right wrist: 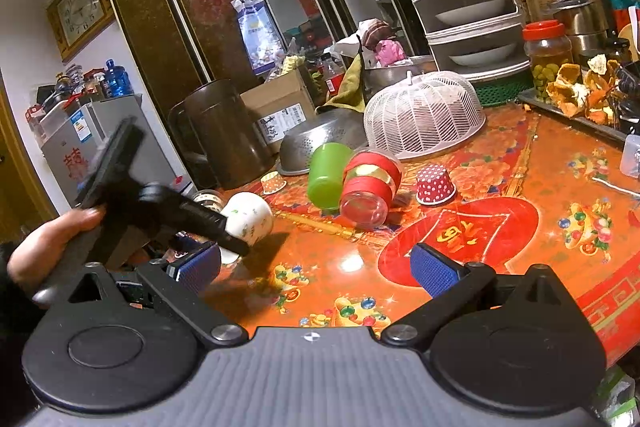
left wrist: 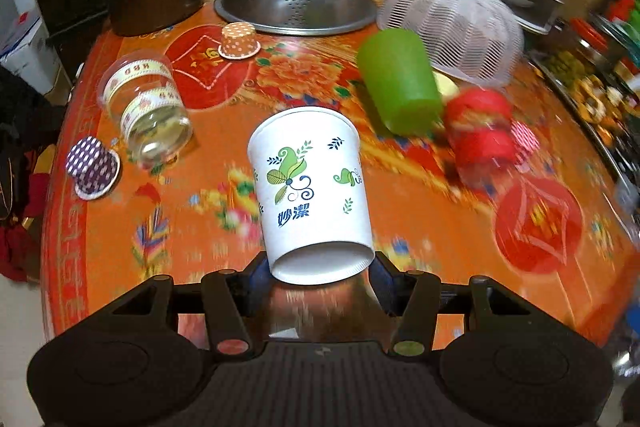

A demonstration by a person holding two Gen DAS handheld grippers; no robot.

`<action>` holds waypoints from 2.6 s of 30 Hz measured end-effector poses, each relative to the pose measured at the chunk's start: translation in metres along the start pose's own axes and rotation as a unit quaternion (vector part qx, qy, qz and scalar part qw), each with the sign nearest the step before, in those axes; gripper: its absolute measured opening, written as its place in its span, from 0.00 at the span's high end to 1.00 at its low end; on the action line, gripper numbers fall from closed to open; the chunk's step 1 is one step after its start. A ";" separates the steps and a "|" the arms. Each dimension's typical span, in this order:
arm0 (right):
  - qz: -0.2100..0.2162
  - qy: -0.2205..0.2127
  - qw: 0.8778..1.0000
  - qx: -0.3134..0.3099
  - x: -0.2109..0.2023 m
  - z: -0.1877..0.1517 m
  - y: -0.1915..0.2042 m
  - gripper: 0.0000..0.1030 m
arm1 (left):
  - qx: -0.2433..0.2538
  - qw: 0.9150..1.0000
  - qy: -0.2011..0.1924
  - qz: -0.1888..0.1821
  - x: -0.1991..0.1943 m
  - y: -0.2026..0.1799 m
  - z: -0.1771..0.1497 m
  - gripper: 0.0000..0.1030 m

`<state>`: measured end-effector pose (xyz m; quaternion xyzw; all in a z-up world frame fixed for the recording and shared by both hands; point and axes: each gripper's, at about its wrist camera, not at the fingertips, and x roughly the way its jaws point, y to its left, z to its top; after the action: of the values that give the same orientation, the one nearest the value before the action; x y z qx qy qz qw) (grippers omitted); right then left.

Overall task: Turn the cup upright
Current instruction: 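Hold the cup in the left tool while the right tool grasps the cup's body, then open the left tool and pull it away while the right tool turns the cup rim-up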

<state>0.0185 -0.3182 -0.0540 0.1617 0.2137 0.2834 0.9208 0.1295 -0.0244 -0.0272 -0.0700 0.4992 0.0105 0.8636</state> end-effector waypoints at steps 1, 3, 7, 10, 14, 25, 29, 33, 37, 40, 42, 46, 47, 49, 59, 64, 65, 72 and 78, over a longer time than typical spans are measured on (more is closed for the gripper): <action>0.002 0.004 1.000 0.002 0.001 -0.002 0.000 0.01 | 0.007 1.000 -0.004 -0.002 -0.006 -0.001 -0.008 0.45; 0.003 0.013 1.000 0.005 0.004 -0.006 -0.001 0.01 | 0.019 1.000 -0.008 -0.011 -0.017 -0.004 -0.028 0.45; 0.011 0.049 0.998 0.029 0.011 -0.016 -0.003 0.01 | 0.039 0.999 -0.017 -0.028 -0.037 -0.006 -0.073 0.45; 0.017 0.077 0.996 0.041 0.017 -0.023 0.000 0.01 | 0.040 0.998 -0.023 -0.048 -0.048 -0.007 -0.103 0.45; 0.025 0.114 0.992 0.047 0.021 -0.025 0.010 0.01 | 0.048 0.997 -0.037 -0.056 -0.057 -0.016 -0.129 0.45; 0.050 0.243 0.963 0.105 0.056 -0.009 0.040 0.01 | 0.034 0.994 -0.030 -0.103 -0.045 -0.025 -0.153 0.45; 0.022 0.284 0.954 0.091 0.081 -0.001 0.055 0.01 | 0.033 0.992 -0.027 -0.119 -0.044 -0.024 -0.153 0.45; 0.021 0.320 0.944 0.080 0.101 0.003 0.073 0.01 | 0.029 0.991 -0.027 -0.129 -0.044 -0.022 -0.153 0.45; -0.004 0.336 0.940 0.064 0.112 0.002 0.081 0.08 | 0.021 0.990 -0.027 -0.139 -0.044 -0.017 -0.153 0.45; -0.013 0.341 0.938 0.063 0.115 0.004 0.080 0.13 | 0.018 0.989 -0.028 -0.146 -0.044 -0.014 -0.154 0.45; -0.021 0.344 0.936 0.067 0.118 0.004 0.078 0.18 | 0.016 0.988 -0.029 -0.148 -0.044 -0.012 -0.153 0.45; -0.024 0.345 0.936 0.068 0.119 0.006 0.080 0.22 | 0.017 0.988 -0.030 -0.149 -0.046 -0.011 -0.154 0.45; -0.024 0.344 0.936 0.067 0.119 0.006 0.081 0.24 | 0.018 0.988 -0.030 -0.149 -0.046 -0.010 -0.154 0.45; -0.024 0.344 0.937 0.066 0.120 0.006 0.082 0.26 | 0.019 0.988 -0.030 -0.148 -0.044 -0.010 -0.154 0.45; -0.013 0.341 0.938 0.059 0.118 0.006 0.083 0.33 | 0.025 0.990 -0.031 -0.136 -0.046 -0.016 -0.155 0.45; 0.004 0.345 0.936 0.071 0.116 0.005 0.077 0.33 | 0.030 0.990 -0.027 -0.136 -0.049 -0.019 -0.157 0.33; 0.005 0.345 0.936 0.073 0.116 0.005 0.076 0.33 | 0.033 0.990 -0.029 -0.136 -0.050 -0.020 -0.158 0.26; 0.017 0.336 0.938 0.081 0.110 0.009 0.070 0.33 | 0.056 0.991 -0.040 -0.118 -0.066 -0.001 -0.180 0.18; 0.021 0.310 0.947 0.080 0.102 0.012 0.067 0.34 | -0.007 0.985 -0.103 -0.138 -0.102 0.052 -0.189 0.18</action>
<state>0.0708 -0.2072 -0.0462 0.1433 0.5075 0.3206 0.7868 -0.0888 0.0079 -0.0379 -0.1431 0.3931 -0.0976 0.9030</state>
